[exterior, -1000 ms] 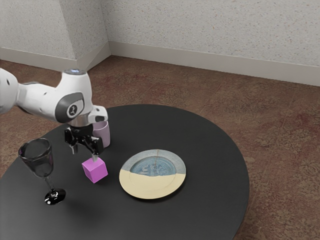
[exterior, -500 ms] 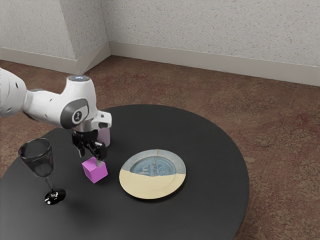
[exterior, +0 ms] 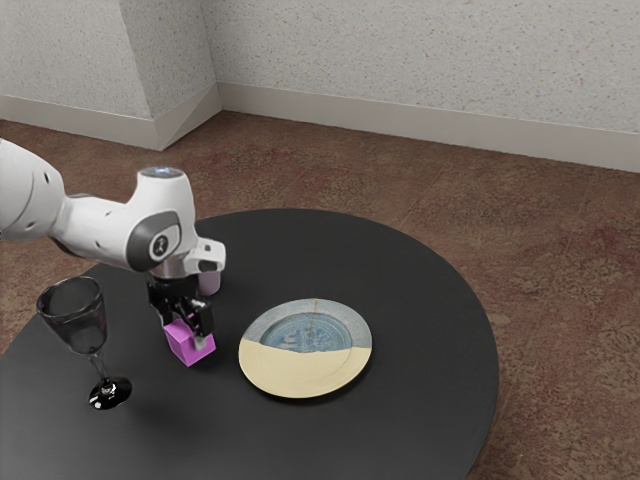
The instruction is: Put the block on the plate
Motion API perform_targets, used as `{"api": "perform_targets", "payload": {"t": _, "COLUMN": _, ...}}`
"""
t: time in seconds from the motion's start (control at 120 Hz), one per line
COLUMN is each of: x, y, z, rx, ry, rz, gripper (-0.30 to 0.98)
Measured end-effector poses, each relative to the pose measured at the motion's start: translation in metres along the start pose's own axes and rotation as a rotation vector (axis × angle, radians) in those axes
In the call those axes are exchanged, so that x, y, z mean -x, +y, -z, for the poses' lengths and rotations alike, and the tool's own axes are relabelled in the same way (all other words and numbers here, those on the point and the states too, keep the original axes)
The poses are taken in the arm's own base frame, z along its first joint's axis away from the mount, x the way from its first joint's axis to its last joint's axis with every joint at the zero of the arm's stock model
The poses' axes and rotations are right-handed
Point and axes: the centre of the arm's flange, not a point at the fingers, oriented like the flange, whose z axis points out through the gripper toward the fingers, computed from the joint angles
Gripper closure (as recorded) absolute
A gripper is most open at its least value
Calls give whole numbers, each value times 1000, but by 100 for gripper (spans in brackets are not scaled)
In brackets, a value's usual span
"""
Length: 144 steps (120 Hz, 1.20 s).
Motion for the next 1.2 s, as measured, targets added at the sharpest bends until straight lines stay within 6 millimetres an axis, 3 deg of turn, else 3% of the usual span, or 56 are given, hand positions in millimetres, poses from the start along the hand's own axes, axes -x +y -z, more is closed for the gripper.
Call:
{"api": "perform_targets", "payload": {"t": 0.242, "x": -7, "y": -1, "z": -4, "rx": -1, "ry": 13, "rz": -12, "gripper": 0}}
{"api": "perform_targets", "payload": {"t": 0.467, "x": -7, "y": -1, "z": -4, "rx": 6, "ry": 20, "rz": -14, "gripper": 22}}
{"api": "perform_targets", "payload": {"t": 0.592, "x": -7, "y": -1, "z": -3, "rx": 7, "ry": 22, "rz": -15, "gripper": 25}}
{"api": "perform_targets", "payload": {"t": 0.775, "x": 3, "y": 5, "z": 17, "rx": 3, "ry": 49, "rz": -15, "gripper": 33}}
{"api": "perform_targets", "payload": {"t": 0.892, "x": 5, "y": 36, "z": 50, "rx": -9, "ry": 95, "rz": -48, "gripper": 34}}
{"api": "perform_targets", "payload": {"t": 1.017, "x": 6, "y": 83, "z": 86, "rx": -17, "ry": 143, "rz": -87, "gripper": 35}}
{"api": "perform_targets", "payload": {"t": 1.2, "x": 6, "y": 150, "z": 104, "rx": -15, "ry": 159, "rz": -117, "gripper": 35}}
